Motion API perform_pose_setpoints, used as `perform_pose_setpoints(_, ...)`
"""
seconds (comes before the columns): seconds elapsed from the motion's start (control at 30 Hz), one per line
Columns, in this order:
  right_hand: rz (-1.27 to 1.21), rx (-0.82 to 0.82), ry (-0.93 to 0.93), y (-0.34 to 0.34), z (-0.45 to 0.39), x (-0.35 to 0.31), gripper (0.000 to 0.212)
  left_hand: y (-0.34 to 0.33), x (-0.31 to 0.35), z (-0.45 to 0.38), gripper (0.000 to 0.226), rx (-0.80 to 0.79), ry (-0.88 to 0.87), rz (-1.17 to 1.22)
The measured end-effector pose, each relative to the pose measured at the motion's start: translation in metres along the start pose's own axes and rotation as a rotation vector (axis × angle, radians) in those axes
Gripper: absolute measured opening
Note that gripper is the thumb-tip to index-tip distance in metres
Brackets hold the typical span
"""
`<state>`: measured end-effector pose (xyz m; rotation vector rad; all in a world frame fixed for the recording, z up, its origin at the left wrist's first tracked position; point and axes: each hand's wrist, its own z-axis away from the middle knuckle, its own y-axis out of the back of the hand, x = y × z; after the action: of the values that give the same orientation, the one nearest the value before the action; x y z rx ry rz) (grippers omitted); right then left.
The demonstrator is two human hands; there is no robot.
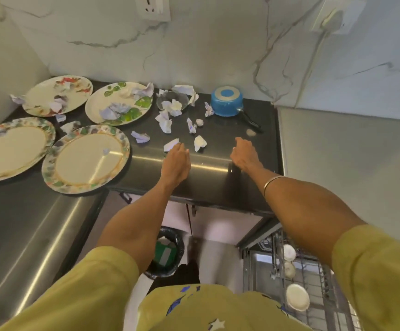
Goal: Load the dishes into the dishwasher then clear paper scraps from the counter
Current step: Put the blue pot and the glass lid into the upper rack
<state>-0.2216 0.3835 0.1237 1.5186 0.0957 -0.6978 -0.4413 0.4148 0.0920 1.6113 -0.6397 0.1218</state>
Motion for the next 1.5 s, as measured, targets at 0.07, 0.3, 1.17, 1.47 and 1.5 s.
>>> perform_pose_setpoints(0.07,0.002,0.019,-0.017,0.0,-0.028,-0.004,0.043,-0.001,-0.01,-0.035,0.033,0.029,0.02,0.016)
perform_pose_setpoints(0.3,-0.059,0.069,-0.109,0.003,-0.108,-0.016,0.047,0.005,-0.03,-0.151,0.027,0.001,-0.006,-0.05)
perform_pose_setpoints(1.17,-0.009,0.139,-0.218,-0.039,-0.254,0.025,0.046,-0.036,-0.104,-0.373,0.046,-0.307,0.097,-0.184)
perform_pose_setpoints(1.47,0.103,0.112,-0.188,-0.043,-0.259,0.038,0.041,-0.037,-0.105,-0.364,0.05,-0.234,0.143,-0.101)
perform_pose_setpoints(1.5,0.089,0.093,-0.178,-0.042,-0.259,0.039,0.039,-0.037,-0.106,-0.363,0.05,-0.235,0.134,-0.102)
